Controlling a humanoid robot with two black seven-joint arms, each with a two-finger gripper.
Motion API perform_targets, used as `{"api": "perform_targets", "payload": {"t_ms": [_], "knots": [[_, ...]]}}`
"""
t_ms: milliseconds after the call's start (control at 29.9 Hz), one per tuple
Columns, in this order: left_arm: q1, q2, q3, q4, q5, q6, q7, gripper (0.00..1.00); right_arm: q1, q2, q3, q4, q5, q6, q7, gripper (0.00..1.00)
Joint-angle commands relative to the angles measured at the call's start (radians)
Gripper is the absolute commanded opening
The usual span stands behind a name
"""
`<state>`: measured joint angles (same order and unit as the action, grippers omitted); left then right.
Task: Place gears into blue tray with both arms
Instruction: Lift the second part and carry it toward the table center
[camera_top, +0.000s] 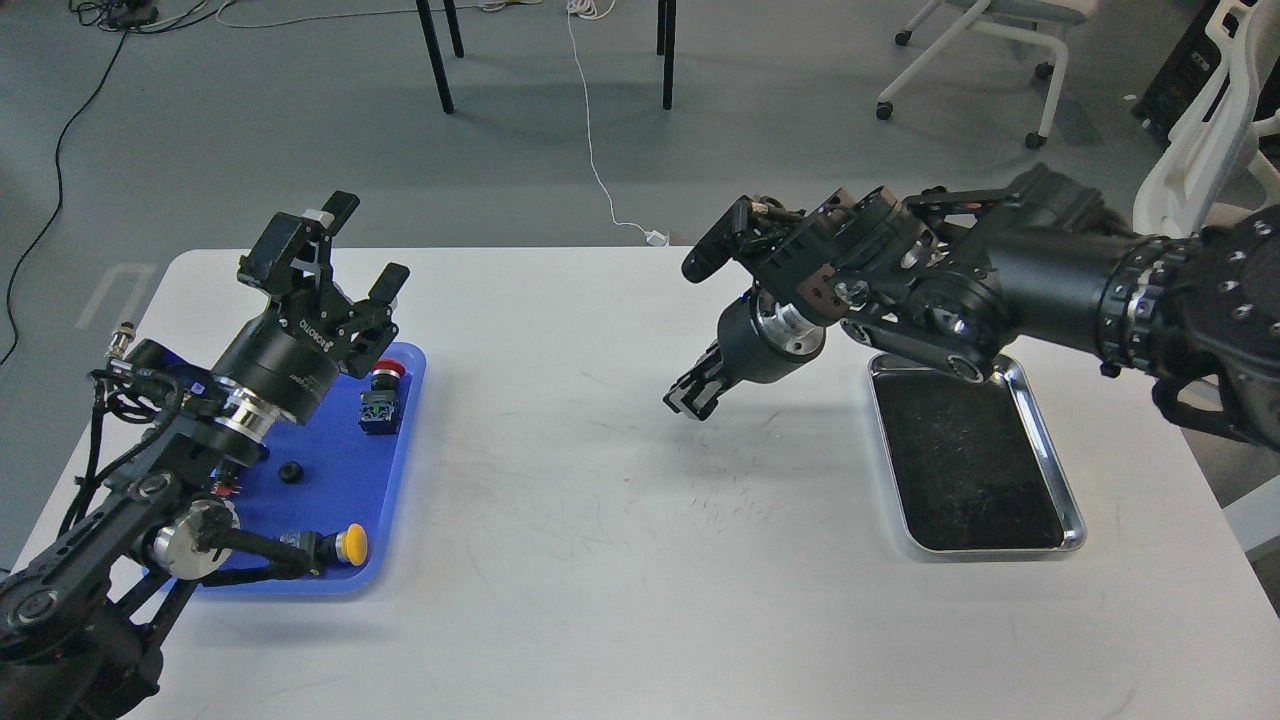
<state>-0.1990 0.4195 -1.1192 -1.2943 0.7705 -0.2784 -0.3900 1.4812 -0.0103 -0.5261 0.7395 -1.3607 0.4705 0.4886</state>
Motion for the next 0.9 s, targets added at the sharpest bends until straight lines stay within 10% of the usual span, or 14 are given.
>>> {"api": "perform_targets", "payload": {"t_ms": [0,869], "knots": [[0.019,0.004,-0.016,0.001,0.000,-0.005,0.000,0.98,-0.028,0.010,-0.018,-0.025,0.020,-0.004,0.000,0.21],[0.043,0.004,-0.014,0.000,0.000,-0.008,0.000,0.98,-0.125,0.010,-0.045,0.023,0.021,-0.118,0.000,0.23]]}}
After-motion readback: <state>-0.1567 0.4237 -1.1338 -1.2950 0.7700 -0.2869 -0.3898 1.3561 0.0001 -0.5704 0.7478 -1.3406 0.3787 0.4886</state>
